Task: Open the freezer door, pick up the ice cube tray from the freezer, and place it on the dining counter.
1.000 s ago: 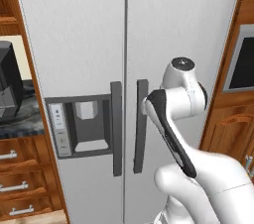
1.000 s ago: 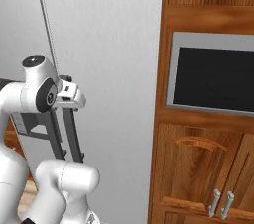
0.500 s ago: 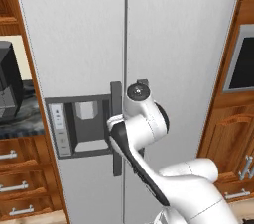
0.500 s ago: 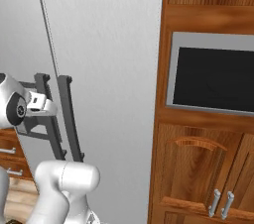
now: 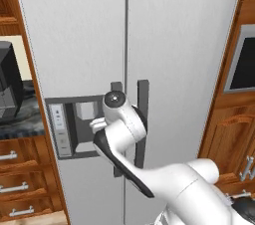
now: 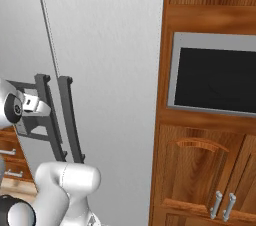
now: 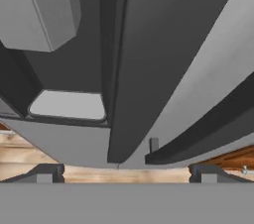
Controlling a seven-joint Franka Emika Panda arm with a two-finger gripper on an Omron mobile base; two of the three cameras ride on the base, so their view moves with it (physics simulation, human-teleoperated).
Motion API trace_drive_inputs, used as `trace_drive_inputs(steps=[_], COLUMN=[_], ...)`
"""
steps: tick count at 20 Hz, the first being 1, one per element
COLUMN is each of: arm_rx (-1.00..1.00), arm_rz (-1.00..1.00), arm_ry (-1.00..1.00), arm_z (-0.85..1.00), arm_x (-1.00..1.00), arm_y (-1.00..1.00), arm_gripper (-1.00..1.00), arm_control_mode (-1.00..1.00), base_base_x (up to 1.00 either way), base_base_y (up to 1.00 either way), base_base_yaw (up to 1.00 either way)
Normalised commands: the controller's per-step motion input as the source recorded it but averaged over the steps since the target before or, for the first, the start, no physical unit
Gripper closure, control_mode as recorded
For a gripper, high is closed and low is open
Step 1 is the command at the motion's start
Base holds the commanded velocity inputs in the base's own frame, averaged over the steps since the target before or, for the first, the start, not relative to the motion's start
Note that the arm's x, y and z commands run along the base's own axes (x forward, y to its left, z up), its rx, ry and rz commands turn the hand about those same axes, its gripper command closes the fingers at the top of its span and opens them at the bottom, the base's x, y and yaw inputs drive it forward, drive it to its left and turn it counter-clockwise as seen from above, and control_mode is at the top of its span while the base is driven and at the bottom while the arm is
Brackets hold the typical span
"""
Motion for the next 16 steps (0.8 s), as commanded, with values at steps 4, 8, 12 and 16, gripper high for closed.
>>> trace_drive_inputs(steps=[4,8,12,16], arm_rx=[0.0,0.0,0.0,0.0], arm_rz=[0.0,0.0,0.0,0.0], arm_ry=[-0.02,-0.03,-0.03,0.0], arm_z=[-0.3,-0.28,-0.15,-0.22], arm_x=[0.24,0.36,0.37,0.45], arm_y=[0.0,0.0,-0.08,-0.11], arm_gripper=[-1.0,-1.0,-1.0,-1.0], arm_control_mode=[-1.0,-1.0,-1.0,-1.0], base_base_x=[0.0,0.0,0.0,0.0], base_base_y=[0.0,0.0,0.0,0.0], base_base_yaw=[0.0,0.0,0.0,0.0])
